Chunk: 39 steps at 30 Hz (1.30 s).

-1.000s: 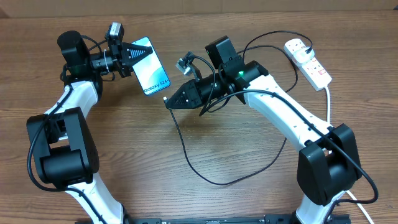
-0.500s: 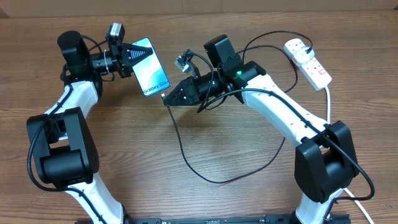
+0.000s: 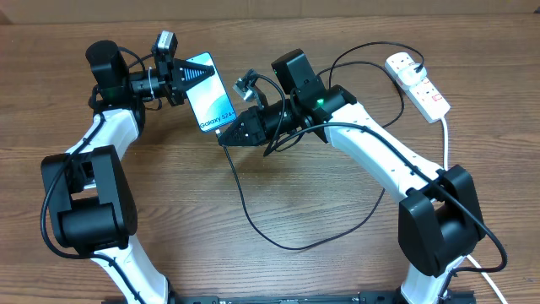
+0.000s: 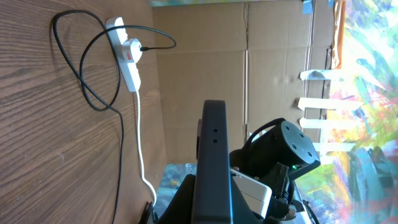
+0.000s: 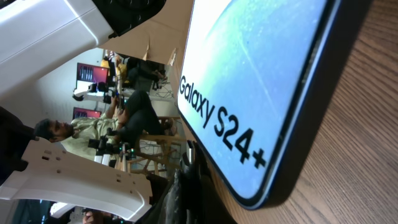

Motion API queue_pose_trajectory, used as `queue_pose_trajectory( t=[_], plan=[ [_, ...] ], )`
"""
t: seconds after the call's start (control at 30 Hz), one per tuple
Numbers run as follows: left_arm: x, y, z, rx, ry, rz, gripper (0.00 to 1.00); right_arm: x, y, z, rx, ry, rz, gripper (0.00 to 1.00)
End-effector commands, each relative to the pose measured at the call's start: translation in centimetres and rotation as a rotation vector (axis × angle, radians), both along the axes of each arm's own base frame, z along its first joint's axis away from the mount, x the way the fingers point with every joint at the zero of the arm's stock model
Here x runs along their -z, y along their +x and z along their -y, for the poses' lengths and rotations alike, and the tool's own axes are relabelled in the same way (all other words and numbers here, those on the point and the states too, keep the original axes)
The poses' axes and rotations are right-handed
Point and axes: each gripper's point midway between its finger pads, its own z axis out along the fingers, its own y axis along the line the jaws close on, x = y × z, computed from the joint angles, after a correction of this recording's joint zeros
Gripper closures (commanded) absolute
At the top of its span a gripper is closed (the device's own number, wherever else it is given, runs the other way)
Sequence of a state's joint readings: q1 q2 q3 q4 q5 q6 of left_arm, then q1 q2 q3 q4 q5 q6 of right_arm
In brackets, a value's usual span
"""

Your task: Plug charger to phone and switch on socket

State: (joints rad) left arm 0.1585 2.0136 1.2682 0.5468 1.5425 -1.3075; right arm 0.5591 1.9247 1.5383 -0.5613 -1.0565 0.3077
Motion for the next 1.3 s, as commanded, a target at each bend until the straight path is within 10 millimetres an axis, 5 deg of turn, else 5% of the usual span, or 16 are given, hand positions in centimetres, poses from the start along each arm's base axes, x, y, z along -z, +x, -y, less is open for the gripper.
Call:
queue_pose_trajectory(
  t=[0.0,1.0,1.27],
  plan=[
    [-0.9,-0.5,0.2,0.028,-0.002,0.018,0.96,-0.1,0.3,-0.3,0.003,0.000,0.011,0.96],
    [-0.9,-0.7,0.2,0.039,-0.004,0.018,0.96,-0.1,1.8,0.8,0.046,0.001,0.020,0.96],
    [-0.9,-0.7,1.7,0.055,-0.001,0.019,0.96,-0.1,1.8,0.7,0.047,0.000,0.017,0.96]
  ],
)
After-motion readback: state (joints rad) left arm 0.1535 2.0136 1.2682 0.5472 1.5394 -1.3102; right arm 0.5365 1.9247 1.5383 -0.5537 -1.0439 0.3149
